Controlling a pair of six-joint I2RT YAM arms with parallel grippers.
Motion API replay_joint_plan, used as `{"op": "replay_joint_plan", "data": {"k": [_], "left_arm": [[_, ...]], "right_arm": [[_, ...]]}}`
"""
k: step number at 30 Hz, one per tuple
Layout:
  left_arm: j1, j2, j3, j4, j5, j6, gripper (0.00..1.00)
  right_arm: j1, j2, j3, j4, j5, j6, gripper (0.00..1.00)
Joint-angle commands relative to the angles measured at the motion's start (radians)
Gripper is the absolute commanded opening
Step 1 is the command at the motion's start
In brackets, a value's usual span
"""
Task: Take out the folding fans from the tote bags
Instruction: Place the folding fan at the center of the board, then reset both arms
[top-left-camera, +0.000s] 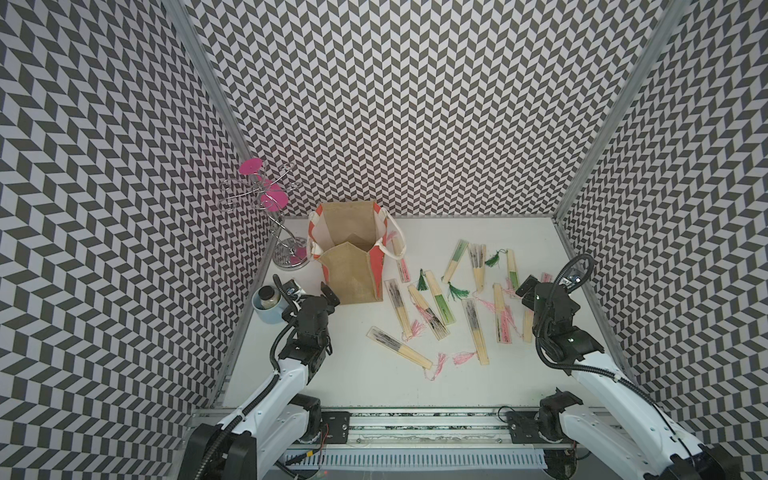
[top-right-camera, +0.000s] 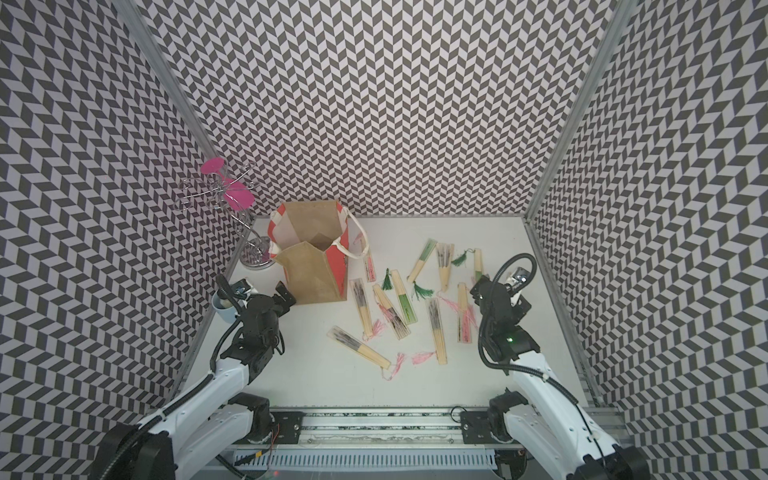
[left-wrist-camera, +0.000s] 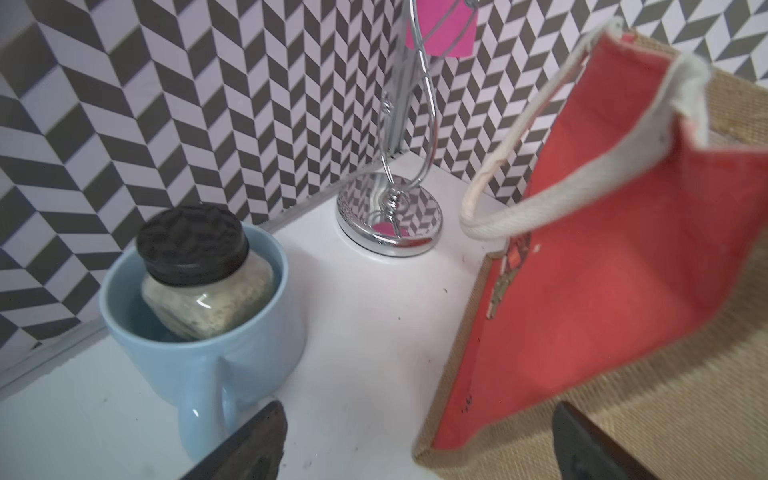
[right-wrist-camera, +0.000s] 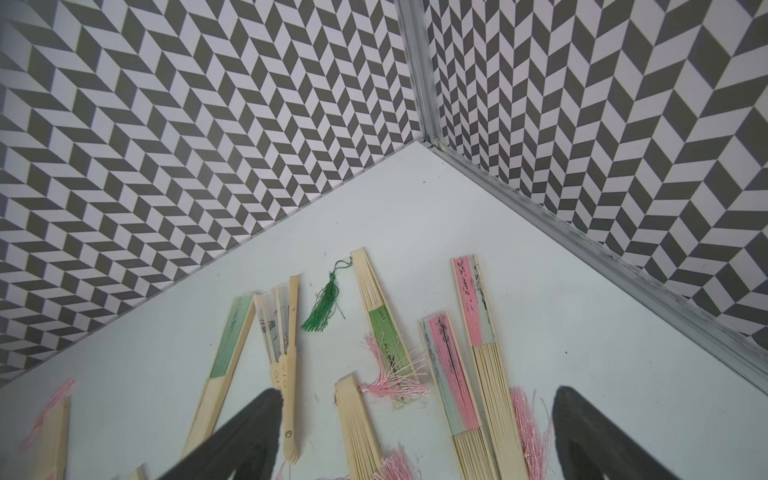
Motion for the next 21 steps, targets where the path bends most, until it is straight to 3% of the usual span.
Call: {"op": "replay_joint_plan", "data": {"k": [1,4,7,14,21], "left_arm": [[0.043,0.058,-0.028,0.269,-0.003,0.079,1.0],[0.065,0.091,-0.034,0.367,0.064,0.201,1.0],[0.099,0.1,-0.066,0.472,0.137,0.291,1.0],[0.216,0.232,-0.249,0.996,0.396,0.384,1.0],[0.232,0.426,-0.238,1.125,0.585,0.435,1.0]], "right_arm": [[-0.002,-0.046,-0.082,0.378,0.061,-0.131,0.99],[-0.002,-0.039,-0.176,0.605,0.113,-0.217,0.99],[-0.023,0.003,-0.216,0.711,0.147,-0.236,0.99],[-0.146,0.178,-0.245,0.84,-0.014,-0.199,0.99],[-0.167,0.345,-0.249,1.036,-0.042,-0.254,0.99]]}}
